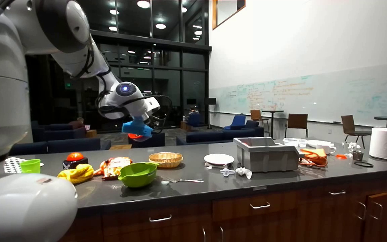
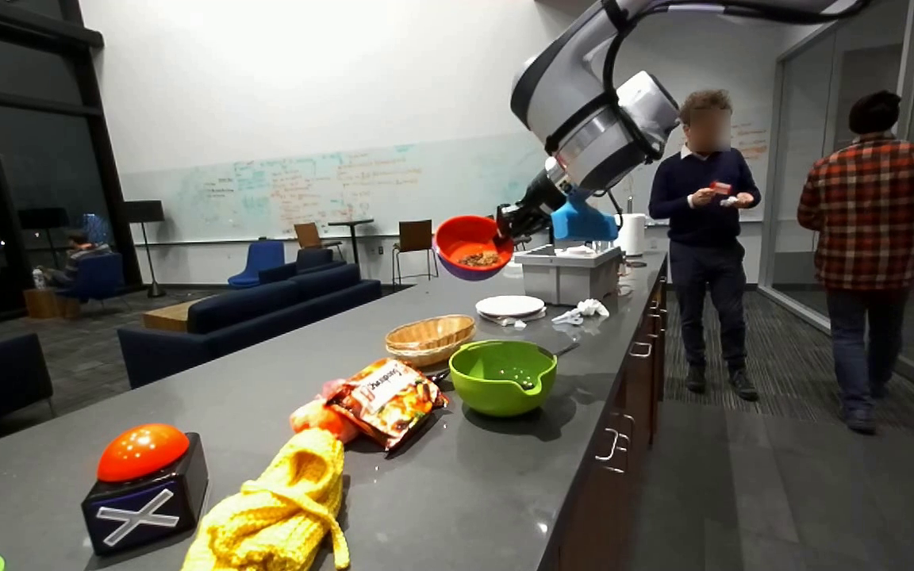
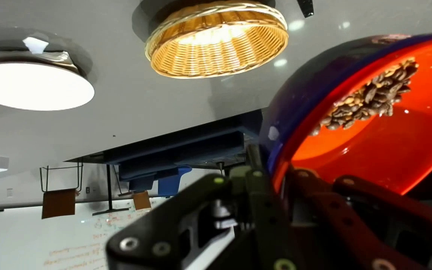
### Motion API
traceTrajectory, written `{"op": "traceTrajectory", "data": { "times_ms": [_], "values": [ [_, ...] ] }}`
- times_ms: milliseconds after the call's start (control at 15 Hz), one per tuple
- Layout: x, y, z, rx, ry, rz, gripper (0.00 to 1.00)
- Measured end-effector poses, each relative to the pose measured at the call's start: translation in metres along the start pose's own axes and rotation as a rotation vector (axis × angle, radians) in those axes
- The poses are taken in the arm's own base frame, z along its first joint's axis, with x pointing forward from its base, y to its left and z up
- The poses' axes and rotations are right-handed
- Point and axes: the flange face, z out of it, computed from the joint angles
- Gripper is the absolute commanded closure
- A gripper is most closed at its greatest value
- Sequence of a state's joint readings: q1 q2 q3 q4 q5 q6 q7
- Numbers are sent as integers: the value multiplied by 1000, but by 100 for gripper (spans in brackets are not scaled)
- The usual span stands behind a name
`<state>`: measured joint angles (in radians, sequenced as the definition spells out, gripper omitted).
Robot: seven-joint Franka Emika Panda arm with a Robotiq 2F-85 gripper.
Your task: Transfer the beans from the blue bowl to the green bowl
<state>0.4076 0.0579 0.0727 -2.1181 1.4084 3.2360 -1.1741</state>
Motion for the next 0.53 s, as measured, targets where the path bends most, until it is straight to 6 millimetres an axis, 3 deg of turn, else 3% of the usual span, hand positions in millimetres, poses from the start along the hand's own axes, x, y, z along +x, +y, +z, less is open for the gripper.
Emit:
{"op": "traceTrajectory", "data": {
  "times_ms": [267, 533],
  "values": [
    [-1, 22, 3, -17, 16, 0, 98],
    [-19, 46, 10, 1, 19, 3, 98]
  ]
}}
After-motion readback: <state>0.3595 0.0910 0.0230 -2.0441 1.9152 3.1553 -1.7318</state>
